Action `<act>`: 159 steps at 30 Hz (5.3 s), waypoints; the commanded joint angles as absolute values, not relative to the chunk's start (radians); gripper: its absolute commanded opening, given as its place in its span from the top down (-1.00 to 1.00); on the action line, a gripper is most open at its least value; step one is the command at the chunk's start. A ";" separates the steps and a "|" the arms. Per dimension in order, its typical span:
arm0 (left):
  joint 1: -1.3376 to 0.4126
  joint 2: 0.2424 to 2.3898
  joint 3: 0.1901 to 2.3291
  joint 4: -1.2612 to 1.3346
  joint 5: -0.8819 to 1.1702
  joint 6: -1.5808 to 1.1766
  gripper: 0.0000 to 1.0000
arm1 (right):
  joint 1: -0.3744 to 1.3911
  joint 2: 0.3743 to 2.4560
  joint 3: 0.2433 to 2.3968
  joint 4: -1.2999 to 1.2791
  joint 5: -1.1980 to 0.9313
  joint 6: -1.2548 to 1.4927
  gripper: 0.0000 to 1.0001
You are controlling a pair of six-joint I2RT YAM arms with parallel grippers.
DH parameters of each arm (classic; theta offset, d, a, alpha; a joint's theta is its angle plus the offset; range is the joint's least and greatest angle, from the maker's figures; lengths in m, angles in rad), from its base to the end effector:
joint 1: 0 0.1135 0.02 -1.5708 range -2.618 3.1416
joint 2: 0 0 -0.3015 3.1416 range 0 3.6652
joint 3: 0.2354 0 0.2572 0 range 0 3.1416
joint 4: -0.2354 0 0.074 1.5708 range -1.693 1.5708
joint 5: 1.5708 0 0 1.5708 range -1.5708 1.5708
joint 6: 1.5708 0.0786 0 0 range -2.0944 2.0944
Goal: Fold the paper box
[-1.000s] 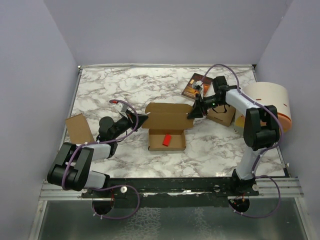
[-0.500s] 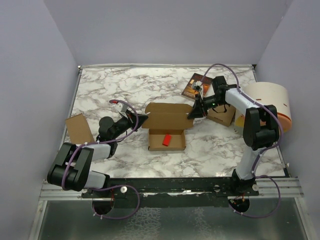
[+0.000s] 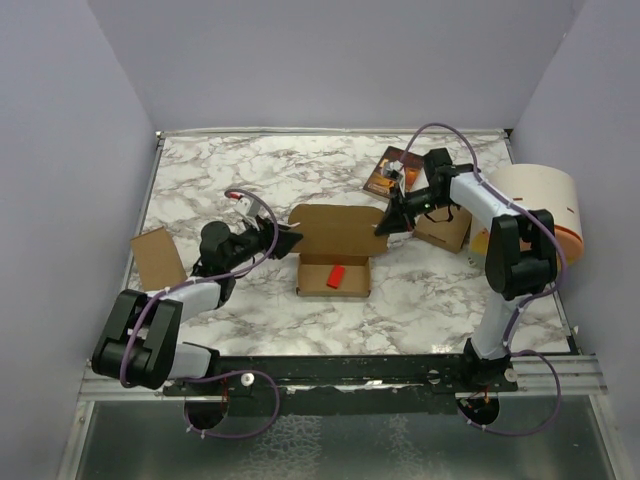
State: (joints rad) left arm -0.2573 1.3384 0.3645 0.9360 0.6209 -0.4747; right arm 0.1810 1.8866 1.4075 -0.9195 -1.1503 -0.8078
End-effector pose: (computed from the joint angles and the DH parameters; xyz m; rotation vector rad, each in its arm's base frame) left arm 0.2578 -0.1151 0.2285 0.3241 1.6770 -1.0512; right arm 0.3623 0.1392 0.2335 -1.2010 1.9577 1.3531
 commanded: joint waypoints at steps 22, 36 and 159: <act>-0.269 1.310 0.916 -0.196 0.586 0.035 -0.33 | 0.186 1.865 1.489 -1.098 -1.134 -0.993 0.98; -0.270 1.473 0.963 -0.174 0.757 0.069 0.36 | 0.186 1.870 1.489 -1.100 -1.143 -0.997 0.98; -0.744 1.545 0.655 0.561 -0.462 -0.478 1.00 | 0.525 1.508 0.717 0.358 -0.100 0.351 0.79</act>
